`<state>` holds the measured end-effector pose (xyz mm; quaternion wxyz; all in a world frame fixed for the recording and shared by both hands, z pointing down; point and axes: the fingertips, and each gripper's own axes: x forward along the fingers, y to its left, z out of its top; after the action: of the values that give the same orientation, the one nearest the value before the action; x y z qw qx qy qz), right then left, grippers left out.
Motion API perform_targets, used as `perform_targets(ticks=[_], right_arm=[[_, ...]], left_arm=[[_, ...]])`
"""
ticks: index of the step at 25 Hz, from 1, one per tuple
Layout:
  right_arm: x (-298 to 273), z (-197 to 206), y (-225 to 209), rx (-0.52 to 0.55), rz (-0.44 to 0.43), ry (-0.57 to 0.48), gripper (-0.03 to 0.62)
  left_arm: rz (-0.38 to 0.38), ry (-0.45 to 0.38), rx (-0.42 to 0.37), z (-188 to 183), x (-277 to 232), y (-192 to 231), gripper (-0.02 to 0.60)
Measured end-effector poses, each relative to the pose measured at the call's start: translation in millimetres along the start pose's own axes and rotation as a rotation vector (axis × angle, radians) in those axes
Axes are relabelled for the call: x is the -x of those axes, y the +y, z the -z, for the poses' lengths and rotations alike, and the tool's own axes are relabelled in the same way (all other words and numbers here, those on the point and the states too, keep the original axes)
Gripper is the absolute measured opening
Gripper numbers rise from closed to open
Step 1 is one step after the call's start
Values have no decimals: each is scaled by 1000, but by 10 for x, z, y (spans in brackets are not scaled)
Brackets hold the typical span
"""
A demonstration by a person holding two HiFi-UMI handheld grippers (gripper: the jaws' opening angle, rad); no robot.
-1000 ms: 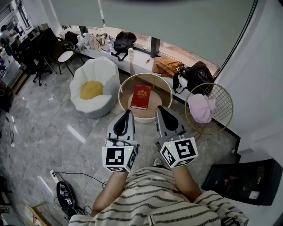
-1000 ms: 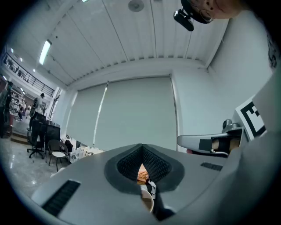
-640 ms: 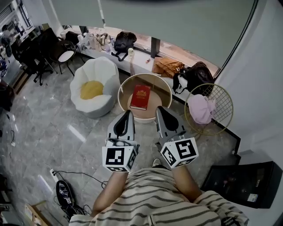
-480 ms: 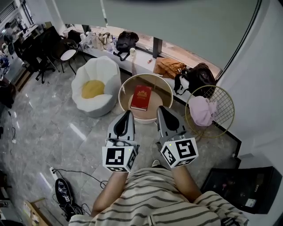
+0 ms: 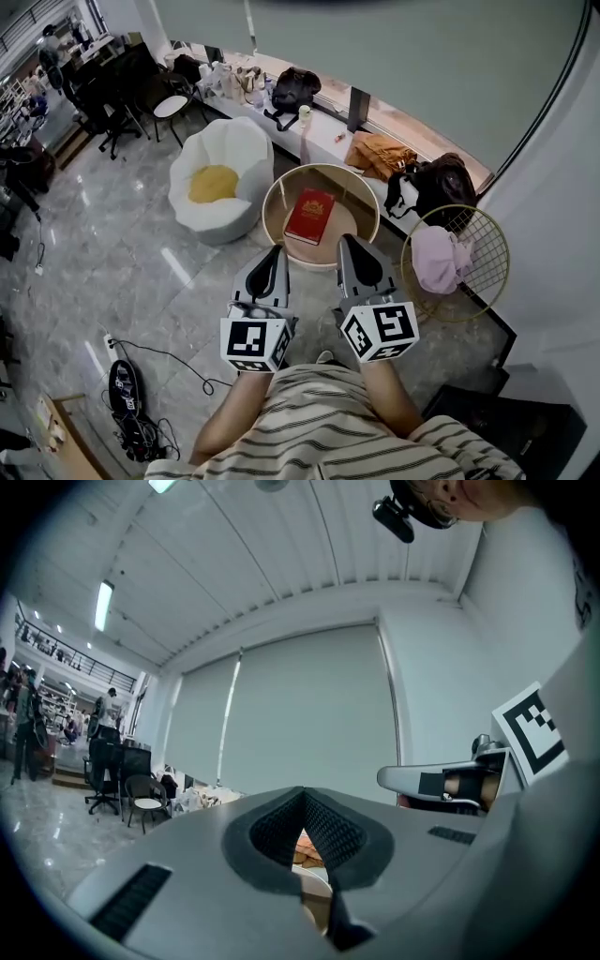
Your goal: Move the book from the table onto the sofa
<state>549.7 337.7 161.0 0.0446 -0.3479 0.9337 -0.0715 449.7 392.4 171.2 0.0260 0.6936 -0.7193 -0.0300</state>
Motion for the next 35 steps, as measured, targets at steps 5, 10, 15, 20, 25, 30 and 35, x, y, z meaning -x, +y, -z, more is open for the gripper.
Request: perform_targets(ticks=[5, 10, 15, 20, 25, 30, 35], right_arm=[[-165, 62, -46, -9, -18, 3, 12], [-553, 132, -139, -11, 2, 1, 12], [-1133, 201, -247, 4, 55, 4, 12], [-1902, 208, -387, 5, 99, 7, 12], [-2574, 224, -483, -12, 169, 25, 12], [-3141, 288, -617, -35, 254, 41, 12], [-3586, 488, -782, -56, 342, 82, 12]], left_arm=[[-13, 14, 19, 117, -161, 77, 5], [12, 16, 33, 181, -523, 308, 5], [66, 25, 48, 236, -1084, 702, 5], [140, 38, 72, 197, -1806, 1123, 5], [195, 60, 76, 152, -2386, 1573, 5], [267, 95, 83, 158, -2924, 1930, 5], [343, 136, 113, 317, -3362, 2216, 5]])
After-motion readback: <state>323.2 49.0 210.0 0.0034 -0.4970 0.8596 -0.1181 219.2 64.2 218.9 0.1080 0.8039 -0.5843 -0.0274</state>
